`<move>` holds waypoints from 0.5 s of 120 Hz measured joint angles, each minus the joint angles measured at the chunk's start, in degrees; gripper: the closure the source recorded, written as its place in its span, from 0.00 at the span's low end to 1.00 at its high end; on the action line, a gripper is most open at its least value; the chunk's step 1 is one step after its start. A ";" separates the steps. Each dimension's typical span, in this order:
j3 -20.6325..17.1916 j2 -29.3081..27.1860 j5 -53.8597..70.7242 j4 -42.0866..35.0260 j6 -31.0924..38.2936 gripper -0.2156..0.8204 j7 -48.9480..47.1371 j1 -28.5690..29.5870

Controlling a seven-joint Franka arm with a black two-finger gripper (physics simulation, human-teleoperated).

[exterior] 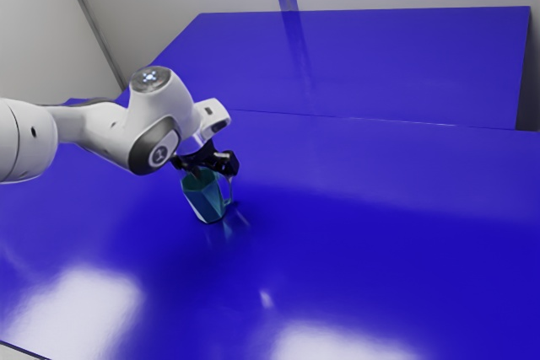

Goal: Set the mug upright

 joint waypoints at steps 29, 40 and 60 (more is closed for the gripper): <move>-0.84 -3.65 -0.15 7.48 -8.71 0.25 0.12 -0.41; -0.85 -3.67 -0.23 11.85 -14.41 0.24 0.66 -1.17; -1.59 -3.51 -0.36 18.50 -23.79 0.22 1.63 -1.67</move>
